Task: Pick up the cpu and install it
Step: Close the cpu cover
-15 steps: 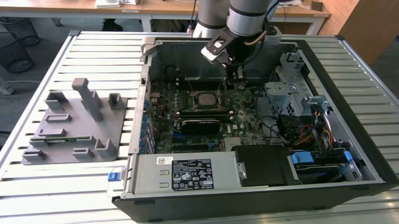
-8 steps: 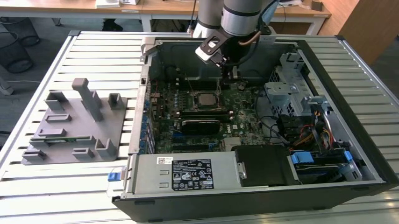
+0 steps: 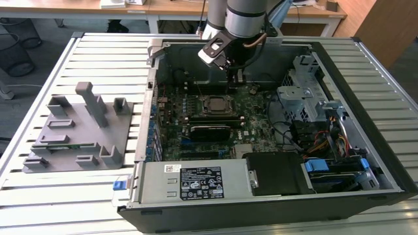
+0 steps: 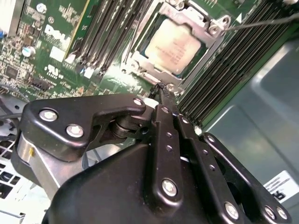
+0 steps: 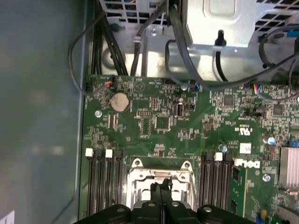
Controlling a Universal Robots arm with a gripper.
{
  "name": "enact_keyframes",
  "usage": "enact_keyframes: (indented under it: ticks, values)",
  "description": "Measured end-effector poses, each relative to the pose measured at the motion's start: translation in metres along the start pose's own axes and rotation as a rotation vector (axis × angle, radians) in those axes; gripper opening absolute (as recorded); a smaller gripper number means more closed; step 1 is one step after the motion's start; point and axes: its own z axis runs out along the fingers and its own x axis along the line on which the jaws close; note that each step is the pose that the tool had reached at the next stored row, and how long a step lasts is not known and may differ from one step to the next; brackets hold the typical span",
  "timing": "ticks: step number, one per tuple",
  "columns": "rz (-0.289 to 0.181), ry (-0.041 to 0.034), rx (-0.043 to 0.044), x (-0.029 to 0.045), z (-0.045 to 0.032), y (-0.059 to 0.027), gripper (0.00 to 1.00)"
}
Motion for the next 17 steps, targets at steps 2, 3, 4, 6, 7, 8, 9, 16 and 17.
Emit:
enact_keyframes:
  ticks: [2, 3, 4, 6, 7, 8, 9, 16, 17]
  values:
    - [0.000, 0.0000, 0.0000, 0.0003, 0.0008, -0.0039, 0.11]
    - [0.000, 0.0000, 0.0000, 0.0004, 0.0013, -0.0058, 0.11]
    - [0.000, 0.0000, 0.0000, 0.0005, 0.0020, -0.0078, 0.11]
    - [0.000, 0.0000, 0.0000, 0.0006, 0.0033, -0.0119, 0.11]
    - [0.000, 0.0000, 0.0000, 0.0007, 0.0040, -0.0140, 0.11]
    - [0.000, -0.0002, 0.0001, 0.0004, 0.0047, -0.0159, 0.11]
    - [0.000, -0.0002, 0.0001, 0.0000, 0.0054, -0.0181, 0.11]
    - [0.000, 0.0002, -0.0001, -0.0027, 0.0108, -0.0352, 0.11]
    - [0.000, 0.0000, 0.0000, -0.0027, 0.0116, -0.0368, 0.11]
